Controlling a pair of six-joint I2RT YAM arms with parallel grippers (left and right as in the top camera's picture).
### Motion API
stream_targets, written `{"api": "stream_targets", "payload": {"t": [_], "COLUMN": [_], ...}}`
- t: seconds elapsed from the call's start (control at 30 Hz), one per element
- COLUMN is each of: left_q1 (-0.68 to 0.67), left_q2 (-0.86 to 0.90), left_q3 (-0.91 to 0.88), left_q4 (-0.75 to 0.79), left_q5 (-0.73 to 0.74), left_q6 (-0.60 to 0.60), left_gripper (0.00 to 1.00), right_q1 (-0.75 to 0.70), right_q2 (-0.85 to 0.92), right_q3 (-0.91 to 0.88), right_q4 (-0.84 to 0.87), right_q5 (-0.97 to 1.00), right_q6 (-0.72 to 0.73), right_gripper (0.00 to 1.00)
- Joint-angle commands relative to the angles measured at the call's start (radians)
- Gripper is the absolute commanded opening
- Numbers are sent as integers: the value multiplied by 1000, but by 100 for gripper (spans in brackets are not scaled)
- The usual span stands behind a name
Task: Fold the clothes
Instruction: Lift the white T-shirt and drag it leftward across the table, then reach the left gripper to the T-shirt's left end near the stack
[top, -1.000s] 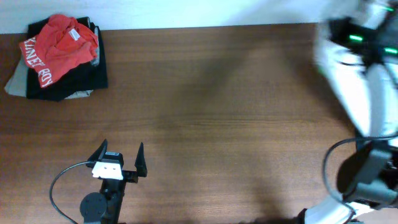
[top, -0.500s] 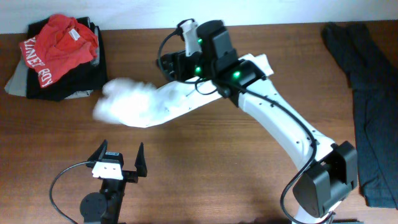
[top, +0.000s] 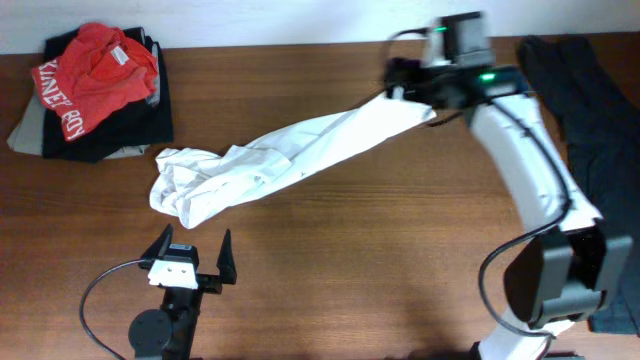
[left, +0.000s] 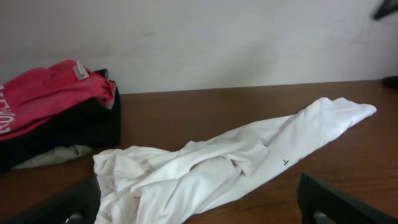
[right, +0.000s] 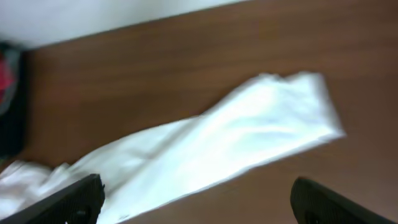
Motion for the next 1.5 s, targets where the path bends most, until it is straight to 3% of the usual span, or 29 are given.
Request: {"api": "stream_targets", "payload": {"t": [0.0,0.2,0.4,0.6,0.7,0.83,1.13,1.3,1.37,1.47], "left_q1": [0,0,0,-2,-2,-3,-2,-23,-81,-219], "left_q2": [-5,-5,-5,-5,13,116,787,1044,1140,1286], "left_q3": [-6,-6,-5,-5,5,100,674,839,919,1049], "left_q4": [-2,0,26,275,349,338,41,-45,-177,-415], "left_q5": [-5,-72,-41,347,382,406,433,625,525,213], "left_q6": [-10,11,9,1,-45,-44,-44,-32,-30,25], "left_gripper": [100,100,100,100,100,100,100,100,100,100], "right_q1": [-74,-137,-128,-122,-121,-120,-87,-85,-85,-85], "right_q2": [-8,69,187,227,227,227,227,227,227,227], "right_q3": [17,16,16,16,16,16,16,16,16,16], "right_q4": [-49,-31,16,-1,-1,-13,-21,-21,-21,-20], "right_q5": [11,10,-51,-64,-99,-100,-98,-95,-95,-94], "right_q6": [-3,-23,-51,23,24,25,23,16,16,16], "right_gripper": [99,99,99,99,98,99,99,99,99,99]}}
